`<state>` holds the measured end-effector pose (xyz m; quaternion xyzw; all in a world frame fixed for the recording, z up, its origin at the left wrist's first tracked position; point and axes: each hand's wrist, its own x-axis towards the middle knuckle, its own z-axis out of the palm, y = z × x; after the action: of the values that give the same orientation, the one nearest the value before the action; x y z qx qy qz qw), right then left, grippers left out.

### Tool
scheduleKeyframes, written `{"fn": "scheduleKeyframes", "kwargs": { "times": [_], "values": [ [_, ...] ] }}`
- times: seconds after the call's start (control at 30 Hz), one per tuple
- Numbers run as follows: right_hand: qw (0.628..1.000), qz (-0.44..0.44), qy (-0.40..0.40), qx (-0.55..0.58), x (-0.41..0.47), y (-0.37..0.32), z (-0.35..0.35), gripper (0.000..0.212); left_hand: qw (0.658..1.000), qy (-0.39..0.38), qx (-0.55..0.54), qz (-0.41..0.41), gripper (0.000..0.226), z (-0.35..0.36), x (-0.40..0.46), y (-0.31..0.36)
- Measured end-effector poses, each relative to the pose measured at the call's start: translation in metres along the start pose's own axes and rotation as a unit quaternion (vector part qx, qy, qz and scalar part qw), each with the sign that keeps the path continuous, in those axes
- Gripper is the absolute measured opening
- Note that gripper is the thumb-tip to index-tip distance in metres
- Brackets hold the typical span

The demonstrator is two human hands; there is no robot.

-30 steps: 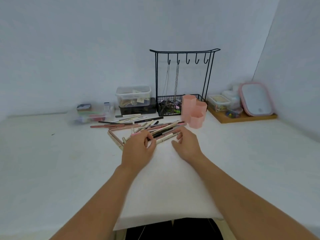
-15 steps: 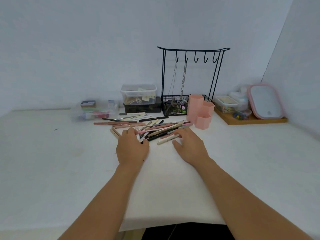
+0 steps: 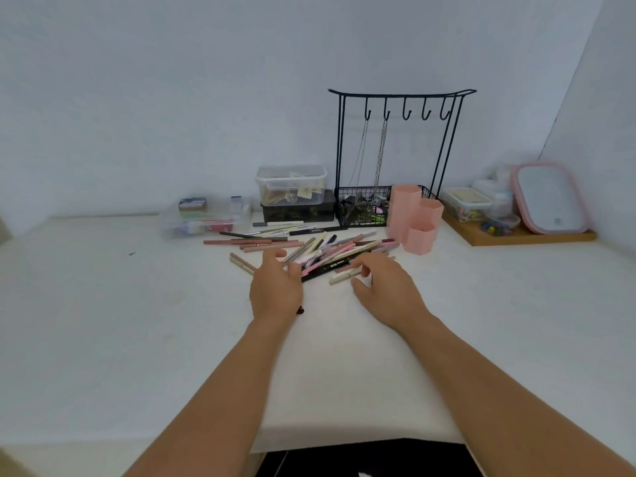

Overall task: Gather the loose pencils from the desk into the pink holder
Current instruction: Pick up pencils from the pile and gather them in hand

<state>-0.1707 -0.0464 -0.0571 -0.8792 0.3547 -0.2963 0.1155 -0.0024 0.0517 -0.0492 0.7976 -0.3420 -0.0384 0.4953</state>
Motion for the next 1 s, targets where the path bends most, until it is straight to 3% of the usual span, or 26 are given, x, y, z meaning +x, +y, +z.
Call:
{"fn": "scheduleKeyframes", "kwargs": {
  "times": [0.1, 0.2, 0.33, 0.43, 0.6, 0.87, 1.0],
  "values": [
    [1.000, 0.009, 0.011, 0.005, 0.003, 0.004, 0.000, 0.023, 0.999, 0.011, -0.038, 0.032, 0.026, 0.000, -0.001, 0.002],
    [1.000, 0.004, -0.002, -0.005, 0.005, 0.004, 0.000, 0.029, 0.989, 0.021, -0.142, 0.031, 0.026, -0.001, -0.001, 0.003],
    [1.000, 0.000, -0.002, 0.002, 0.006, 0.005, 0.000, 0.029, 0.977, -0.020, -0.212, 0.015, 0.024, -0.003, 0.001, 0.004],
    [1.000, 0.015, -0.009, 0.000, 0.007, 0.007, 0.001, 0.029, 0.972, -0.050, -0.229, 0.012, 0.022, -0.002, 0.002, 0.004],
    [0.999, 0.035, -0.036, -0.020, 0.012, 0.008, 0.004, 0.036, 0.976, -0.030, -0.210, 0.047, 0.013, -0.002, 0.002, 0.001],
    [0.998, 0.033, -0.044, -0.031, 0.014, 0.003, 0.000, 0.020, 0.967, -0.020, -0.255, 0.021, 0.007, 0.000, 0.005, -0.001],
    [0.999, 0.019, -0.041, -0.013, 0.013, 0.003, 0.000, 0.011, 0.955, -0.019, -0.296, -0.007, 0.016, -0.002, 0.009, -0.001]
  ]
}}
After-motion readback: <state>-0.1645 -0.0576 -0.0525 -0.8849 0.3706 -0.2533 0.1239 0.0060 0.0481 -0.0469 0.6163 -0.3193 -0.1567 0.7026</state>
